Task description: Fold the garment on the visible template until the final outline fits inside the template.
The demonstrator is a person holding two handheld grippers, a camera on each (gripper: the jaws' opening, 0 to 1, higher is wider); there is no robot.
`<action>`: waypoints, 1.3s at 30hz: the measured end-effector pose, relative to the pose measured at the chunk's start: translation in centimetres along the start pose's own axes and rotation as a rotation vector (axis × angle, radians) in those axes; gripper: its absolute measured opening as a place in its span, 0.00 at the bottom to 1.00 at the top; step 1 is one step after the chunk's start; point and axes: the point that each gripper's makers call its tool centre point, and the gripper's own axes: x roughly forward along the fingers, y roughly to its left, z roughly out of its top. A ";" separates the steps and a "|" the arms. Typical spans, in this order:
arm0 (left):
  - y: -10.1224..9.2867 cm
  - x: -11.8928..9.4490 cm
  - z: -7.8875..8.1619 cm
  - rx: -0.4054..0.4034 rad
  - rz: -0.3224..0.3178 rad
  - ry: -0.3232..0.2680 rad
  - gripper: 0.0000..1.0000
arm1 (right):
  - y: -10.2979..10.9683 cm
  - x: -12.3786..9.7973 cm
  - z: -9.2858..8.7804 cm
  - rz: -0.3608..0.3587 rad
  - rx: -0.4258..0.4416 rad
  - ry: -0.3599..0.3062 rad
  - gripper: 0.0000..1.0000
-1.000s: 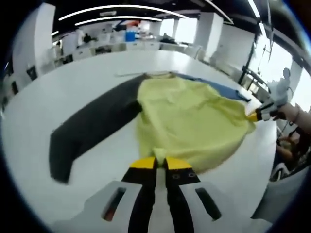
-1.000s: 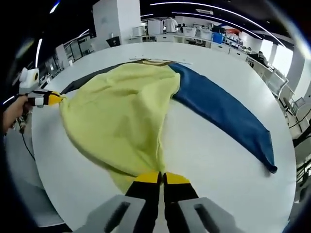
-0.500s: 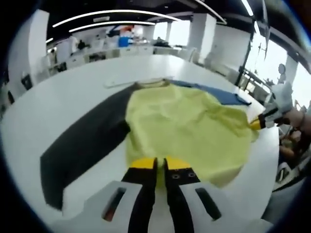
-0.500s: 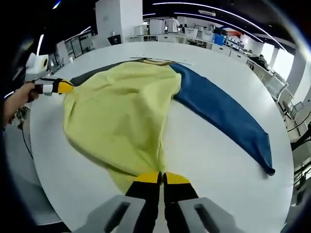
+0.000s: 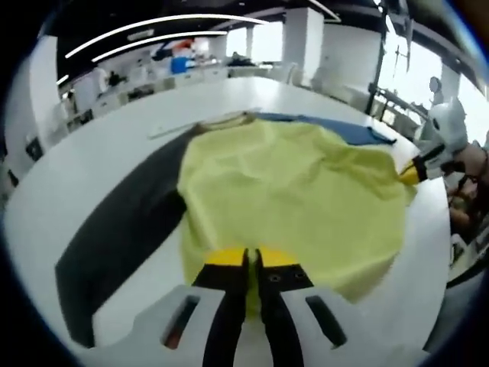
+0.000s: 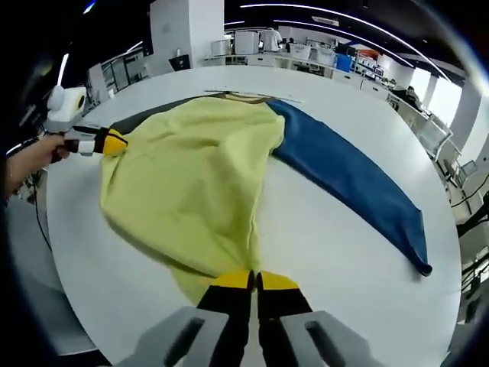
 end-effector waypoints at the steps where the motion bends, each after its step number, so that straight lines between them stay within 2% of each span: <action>1: 0.0 0.0 0.0 0.007 0.000 0.000 0.03 | 0.0 0.0 0.0 -0.001 0.000 0.000 0.00; 5: 0.1 -0.6 0.5 0.034 0.008 -0.020 0.09 | -0.1 0.0 0.0 -0.003 0.021 -0.001 0.00; 12: 0.2 -2.8 1.8 0.043 -0.007 -0.071 0.19 | -0.1 0.1 0.1 -0.009 0.030 -0.003 0.00; 18: 0.4 -4.7 1.8 0.059 -0.027 -0.092 0.20 | -0.2 -0.3 0.4 -0.017 0.039 -0.013 0.03; 26: 2.2 -4.8 -0.1 0.115 0.002 -0.021 0.15 | 0.2 -1.4 1.0 0.004 0.067 -0.036 0.10; 32: 1.6 -4.0 -0.8 0.168 -0.044 0.006 0.14 | 0.6 -2.0 1.0 0.017 0.084 -0.030 0.16; 39: 1.5 -3.0 -1.0 0.207 -0.062 0.026 0.12 | 0.8 -2.2 0.2 0.023 0.109 -0.004 0.18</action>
